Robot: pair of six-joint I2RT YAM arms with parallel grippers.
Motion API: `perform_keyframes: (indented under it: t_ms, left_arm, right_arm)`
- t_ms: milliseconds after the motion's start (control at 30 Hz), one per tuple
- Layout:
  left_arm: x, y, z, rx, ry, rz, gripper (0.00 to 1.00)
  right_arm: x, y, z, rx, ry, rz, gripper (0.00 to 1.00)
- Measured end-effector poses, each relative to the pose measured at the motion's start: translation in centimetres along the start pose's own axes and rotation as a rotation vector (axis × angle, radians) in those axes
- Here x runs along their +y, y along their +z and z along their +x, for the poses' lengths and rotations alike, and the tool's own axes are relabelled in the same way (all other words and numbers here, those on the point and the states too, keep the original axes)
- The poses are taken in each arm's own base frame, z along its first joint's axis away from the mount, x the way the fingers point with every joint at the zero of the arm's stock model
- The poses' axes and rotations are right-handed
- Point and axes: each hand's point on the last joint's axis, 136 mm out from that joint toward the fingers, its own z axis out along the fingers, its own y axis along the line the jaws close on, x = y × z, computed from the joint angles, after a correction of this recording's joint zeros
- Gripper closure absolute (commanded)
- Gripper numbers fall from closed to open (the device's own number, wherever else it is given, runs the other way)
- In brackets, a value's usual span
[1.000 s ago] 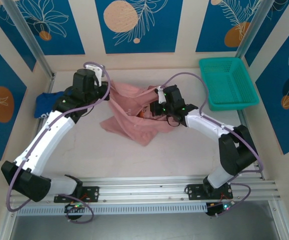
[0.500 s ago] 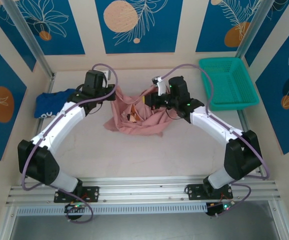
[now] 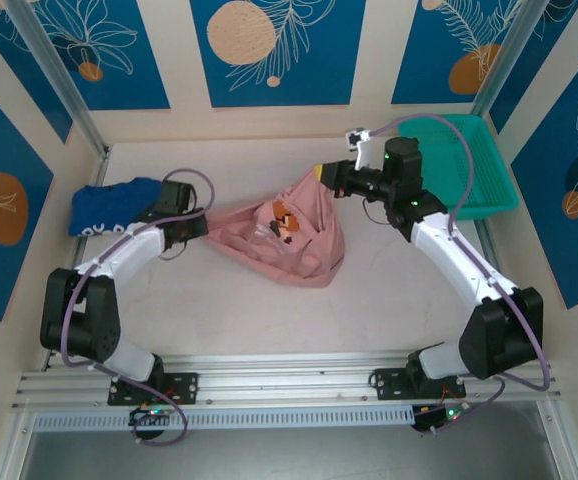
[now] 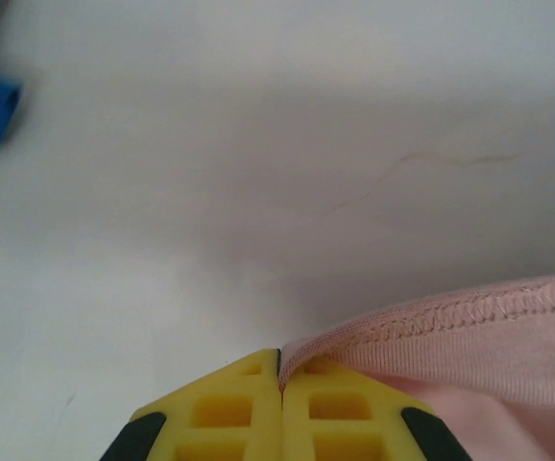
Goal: Fold the inside-out t-shirt
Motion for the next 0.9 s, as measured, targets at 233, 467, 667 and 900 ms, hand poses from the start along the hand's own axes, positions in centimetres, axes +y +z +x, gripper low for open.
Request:
perform_keyframes:
  t_ms: [233, 467, 667, 900]
  left_arm:
    - [4.6, 0.9, 4.1, 0.049, -0.106, -0.069, 1.0]
    - [3.4, 0.2, 4.3, 0.041, -0.092, -0.014, 0.37]
    - [-5.2, -5.5, 2.1, -0.103, 0.089, 0.206, 0.26]
    - [-21.3, -12.1, 3.5, -0.119, 0.369, 0.64, 0.27]
  right_arm:
    - [2.6, -3.6, -2.9, -0.101, -0.064, -0.013, 1.0]
    - [0.9, -2.8, 0.4, -0.02, -0.015, 0.004, 1.0]
    - [0.6, -1.8, 2.6, 0.045, 0.014, -0.005, 1.0]
    - [0.8, -1.6, 3.0, 0.056, 0.016, -0.016, 1.0]
